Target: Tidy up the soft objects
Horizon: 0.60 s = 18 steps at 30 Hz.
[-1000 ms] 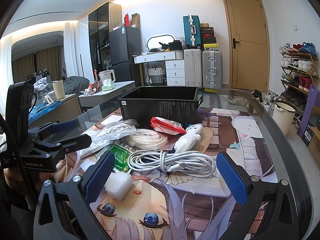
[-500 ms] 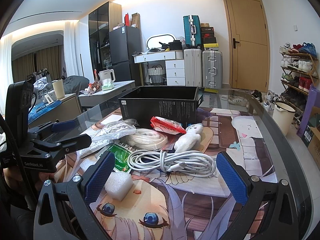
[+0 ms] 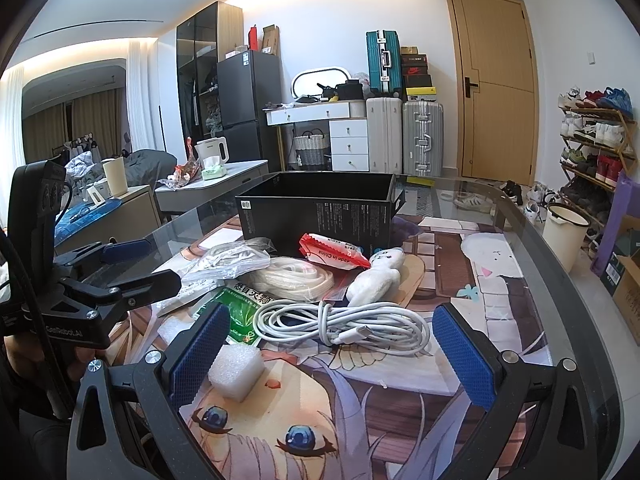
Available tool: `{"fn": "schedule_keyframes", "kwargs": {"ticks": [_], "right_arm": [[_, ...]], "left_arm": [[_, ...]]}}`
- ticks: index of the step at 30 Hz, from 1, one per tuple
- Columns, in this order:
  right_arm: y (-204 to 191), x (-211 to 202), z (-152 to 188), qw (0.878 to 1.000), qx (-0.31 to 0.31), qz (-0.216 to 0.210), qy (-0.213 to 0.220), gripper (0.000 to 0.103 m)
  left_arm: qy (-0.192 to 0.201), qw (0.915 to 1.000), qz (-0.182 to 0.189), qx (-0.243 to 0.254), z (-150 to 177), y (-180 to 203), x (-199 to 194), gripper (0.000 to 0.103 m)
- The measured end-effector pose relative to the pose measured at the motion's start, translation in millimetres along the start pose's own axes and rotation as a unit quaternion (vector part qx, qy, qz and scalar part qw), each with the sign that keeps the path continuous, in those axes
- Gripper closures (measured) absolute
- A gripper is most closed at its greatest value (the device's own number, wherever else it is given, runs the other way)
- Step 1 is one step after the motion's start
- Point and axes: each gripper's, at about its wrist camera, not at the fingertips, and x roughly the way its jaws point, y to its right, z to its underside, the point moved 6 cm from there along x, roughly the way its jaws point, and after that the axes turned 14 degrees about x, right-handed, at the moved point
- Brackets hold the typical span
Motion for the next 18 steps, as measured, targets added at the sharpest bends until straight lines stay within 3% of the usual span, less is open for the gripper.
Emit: {"fn": "schedule_keyframes", "kwargs": {"ticks": [18], "right_arm": [[11.2,-9.5,-12.8,1.000,-0.004,0.012,-0.001,0.000]], "left_arm": [[-0.010,0.9999,-0.006,0.003,-8.4,-19.8,-2.5,0.000]]}}
